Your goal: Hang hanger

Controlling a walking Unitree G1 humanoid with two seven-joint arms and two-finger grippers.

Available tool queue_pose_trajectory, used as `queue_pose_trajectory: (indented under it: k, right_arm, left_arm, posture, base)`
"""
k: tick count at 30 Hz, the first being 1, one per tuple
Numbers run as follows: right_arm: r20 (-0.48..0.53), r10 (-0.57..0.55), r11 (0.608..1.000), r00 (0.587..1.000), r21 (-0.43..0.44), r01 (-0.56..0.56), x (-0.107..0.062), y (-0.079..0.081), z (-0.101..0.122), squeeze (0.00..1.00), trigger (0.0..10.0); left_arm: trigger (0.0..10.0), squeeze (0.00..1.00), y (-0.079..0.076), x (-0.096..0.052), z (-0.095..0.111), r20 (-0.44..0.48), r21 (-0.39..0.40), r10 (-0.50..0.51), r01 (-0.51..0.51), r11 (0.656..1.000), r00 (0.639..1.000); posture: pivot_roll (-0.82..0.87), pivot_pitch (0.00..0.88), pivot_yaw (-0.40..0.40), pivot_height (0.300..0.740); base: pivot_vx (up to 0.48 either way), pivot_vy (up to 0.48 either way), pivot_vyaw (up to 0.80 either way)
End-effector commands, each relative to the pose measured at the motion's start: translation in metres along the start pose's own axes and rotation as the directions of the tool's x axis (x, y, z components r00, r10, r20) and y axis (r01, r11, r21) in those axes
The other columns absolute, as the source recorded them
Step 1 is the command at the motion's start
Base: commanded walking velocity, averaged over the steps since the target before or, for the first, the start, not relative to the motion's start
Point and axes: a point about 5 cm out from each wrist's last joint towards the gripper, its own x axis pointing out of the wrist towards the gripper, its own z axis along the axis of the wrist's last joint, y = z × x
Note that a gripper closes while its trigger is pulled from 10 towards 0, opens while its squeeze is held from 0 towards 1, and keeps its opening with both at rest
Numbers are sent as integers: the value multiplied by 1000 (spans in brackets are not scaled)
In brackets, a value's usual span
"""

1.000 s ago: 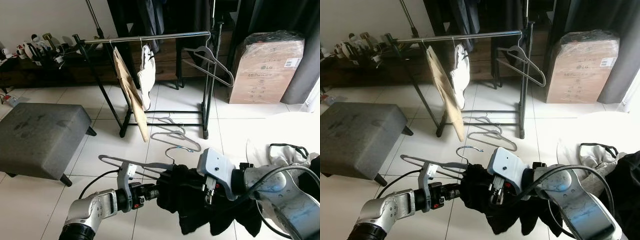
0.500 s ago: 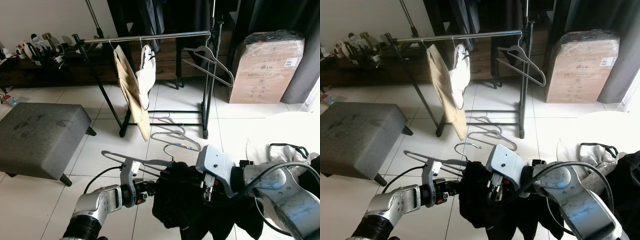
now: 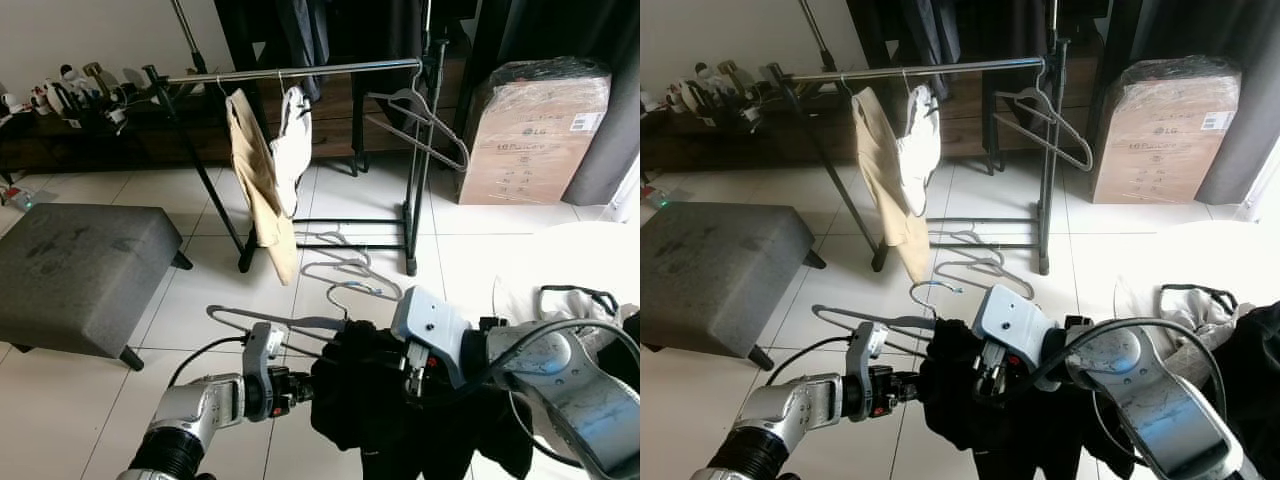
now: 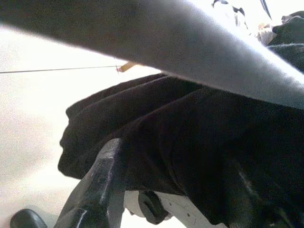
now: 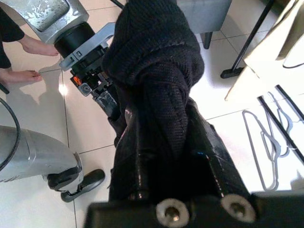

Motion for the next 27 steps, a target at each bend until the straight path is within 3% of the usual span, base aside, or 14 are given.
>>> queue_pose_trajectory:
  k: [1, 18, 27]
  right_arm:
    - [107, 18, 997, 994, -82, -9, -2, 2, 26, 0, 0]
    - [55, -11, 998, 998, -54, 14, 0, -3, 12, 0, 0]
    - [4, -39, 998, 999, -44, 39, 1, -5, -1, 0, 0]
  left_arm:
    - [0, 0, 8, -2, -17, -73, -36, 42, -44, 998, 996]
    - [0, 0, 16, -7, -18, -78, 26, 131, -129, 991, 988]
    - [0, 0, 24, -10, -13, -44, 77, 241, -237, 968, 970]
  posture:
    - [-192, 175, 117, 740]
    - [-183, 177, 122, 740]
    - [-178, 177, 123, 740]
  base:
    - [0, 0, 0]
    - [0, 0, 0]
    - [0, 0, 0]
